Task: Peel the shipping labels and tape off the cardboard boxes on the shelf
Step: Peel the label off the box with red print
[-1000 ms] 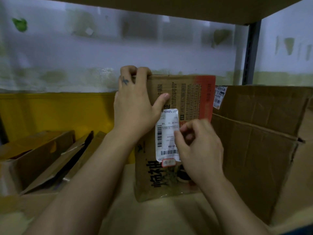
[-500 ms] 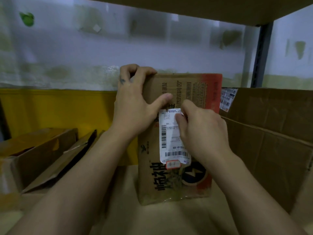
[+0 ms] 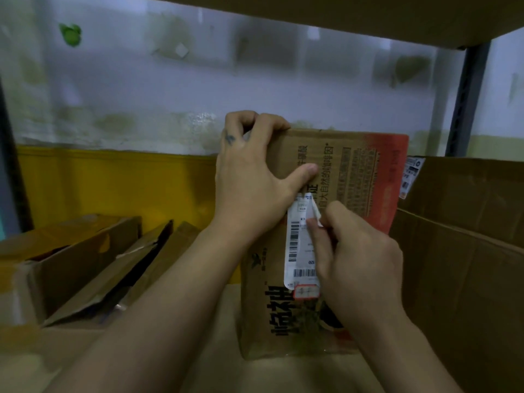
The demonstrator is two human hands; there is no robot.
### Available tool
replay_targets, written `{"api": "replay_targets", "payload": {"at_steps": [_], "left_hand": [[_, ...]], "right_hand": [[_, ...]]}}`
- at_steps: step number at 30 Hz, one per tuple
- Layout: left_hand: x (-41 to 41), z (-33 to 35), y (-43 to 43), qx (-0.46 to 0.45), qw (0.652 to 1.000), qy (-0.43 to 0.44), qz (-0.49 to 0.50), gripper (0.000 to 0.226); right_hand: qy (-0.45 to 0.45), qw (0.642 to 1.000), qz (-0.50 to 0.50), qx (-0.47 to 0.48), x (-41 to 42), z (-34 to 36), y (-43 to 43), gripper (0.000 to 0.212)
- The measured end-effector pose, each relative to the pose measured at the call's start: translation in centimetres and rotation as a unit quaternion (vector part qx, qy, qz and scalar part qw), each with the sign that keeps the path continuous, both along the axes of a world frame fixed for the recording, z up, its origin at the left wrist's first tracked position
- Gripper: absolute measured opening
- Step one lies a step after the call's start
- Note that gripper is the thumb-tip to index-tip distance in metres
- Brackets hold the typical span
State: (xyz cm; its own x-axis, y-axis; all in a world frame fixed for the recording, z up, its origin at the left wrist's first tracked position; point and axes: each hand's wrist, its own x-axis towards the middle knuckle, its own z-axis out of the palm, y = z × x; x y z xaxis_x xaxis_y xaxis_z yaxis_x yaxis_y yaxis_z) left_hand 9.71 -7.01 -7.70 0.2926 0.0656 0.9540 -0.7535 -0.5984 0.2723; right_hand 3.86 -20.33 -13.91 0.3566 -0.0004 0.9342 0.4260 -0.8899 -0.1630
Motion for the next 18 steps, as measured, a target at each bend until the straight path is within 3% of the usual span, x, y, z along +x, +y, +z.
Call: {"api": "replay_targets", "payload": {"at_steps": [5, 18], "left_hand": [[-0.1, 0.0, 0.2, -0.012, 1.0, 0.002, -0.001, 0.055], [-0.6, 0.4, 1.5, -0.023, 0.998, 0.046, -0.033, 0.055]], "right_hand": [[0.002, 0.999, 0.002, 0.033, -0.2, -0.9, 1.3, 0.03], [0.021, 1.0, 0.0, -0.001, -1.2, -1.5, 0.7, 0.028]]}}
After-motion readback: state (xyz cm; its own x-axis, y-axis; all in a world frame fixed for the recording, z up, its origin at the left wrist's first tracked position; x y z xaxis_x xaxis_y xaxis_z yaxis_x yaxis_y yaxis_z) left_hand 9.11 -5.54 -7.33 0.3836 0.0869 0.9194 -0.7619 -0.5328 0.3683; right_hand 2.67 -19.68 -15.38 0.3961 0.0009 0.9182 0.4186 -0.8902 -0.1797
